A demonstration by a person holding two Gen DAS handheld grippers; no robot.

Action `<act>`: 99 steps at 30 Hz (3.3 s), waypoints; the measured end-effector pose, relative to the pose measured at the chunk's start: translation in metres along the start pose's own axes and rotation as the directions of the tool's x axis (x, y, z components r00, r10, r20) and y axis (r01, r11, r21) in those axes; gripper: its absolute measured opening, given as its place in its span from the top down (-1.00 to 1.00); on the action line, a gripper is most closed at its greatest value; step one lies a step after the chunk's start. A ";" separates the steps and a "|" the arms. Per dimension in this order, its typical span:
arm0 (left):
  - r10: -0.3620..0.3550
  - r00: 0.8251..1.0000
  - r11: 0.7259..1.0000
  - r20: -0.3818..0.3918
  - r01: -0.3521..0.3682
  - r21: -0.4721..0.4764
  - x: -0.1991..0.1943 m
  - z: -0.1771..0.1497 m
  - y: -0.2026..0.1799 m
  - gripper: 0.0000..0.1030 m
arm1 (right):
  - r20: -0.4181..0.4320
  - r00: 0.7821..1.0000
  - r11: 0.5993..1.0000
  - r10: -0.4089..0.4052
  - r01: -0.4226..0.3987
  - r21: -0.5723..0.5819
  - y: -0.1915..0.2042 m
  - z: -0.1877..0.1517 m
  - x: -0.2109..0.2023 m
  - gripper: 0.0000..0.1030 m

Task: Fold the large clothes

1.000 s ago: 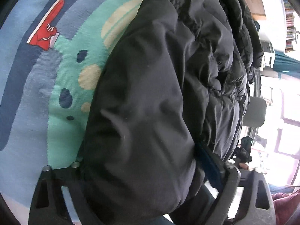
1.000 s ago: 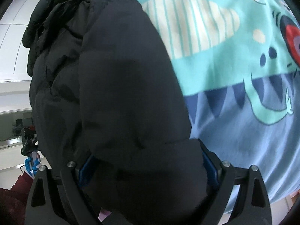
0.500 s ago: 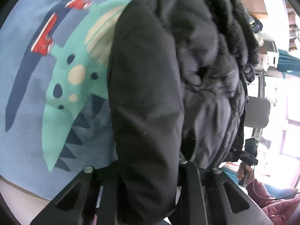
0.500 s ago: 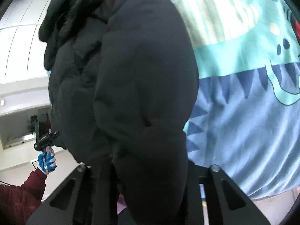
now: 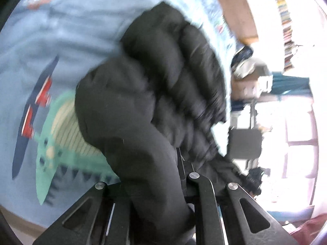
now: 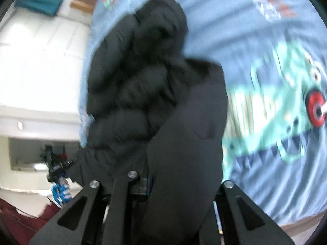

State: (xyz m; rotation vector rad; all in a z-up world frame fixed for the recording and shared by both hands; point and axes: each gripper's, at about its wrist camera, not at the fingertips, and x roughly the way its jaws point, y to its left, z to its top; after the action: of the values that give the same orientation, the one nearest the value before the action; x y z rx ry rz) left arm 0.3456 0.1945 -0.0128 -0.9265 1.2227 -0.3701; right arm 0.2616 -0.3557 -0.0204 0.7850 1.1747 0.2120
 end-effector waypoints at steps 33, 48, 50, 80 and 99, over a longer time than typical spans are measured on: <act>0.193 0.973 0.980 0.129 -0.184 -0.080 0.141 0.330 -0.044 0.60 | 0.141 0.969 0.882 -0.201 0.116 0.457 0.027 0.339 0.101 0.66; 0.021 0.975 0.983 0.219 0.020 -0.185 0.097 0.335 -0.041 -0.45 | 0.249 0.958 0.881 -0.139 0.005 0.473 0.030 0.341 0.102 -0.27; 0.018 0.972 0.984 0.236 0.025 -0.177 0.089 0.336 -0.044 -0.47 | 0.258 0.957 0.888 -0.134 0.000 0.460 0.034 0.341 0.098 -0.38; 0.334 0.887 0.879 0.319 -0.415 0.235 0.067 0.189 -0.124 -0.60 | 0.339 0.906 0.959 -0.252 0.280 -0.034 0.157 0.225 0.045 -0.83; 0.422 0.837 0.657 0.347 -0.546 0.519 0.211 0.176 -0.176 -0.61 | 0.334 0.888 0.864 -0.315 0.415 -0.287 0.206 0.183 0.171 -0.83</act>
State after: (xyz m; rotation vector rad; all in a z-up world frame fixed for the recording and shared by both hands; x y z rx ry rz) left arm 0.6173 0.0143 -0.0035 -0.0494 1.0194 -0.1986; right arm 0.5414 -0.1958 0.0152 0.2500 0.9604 -0.0118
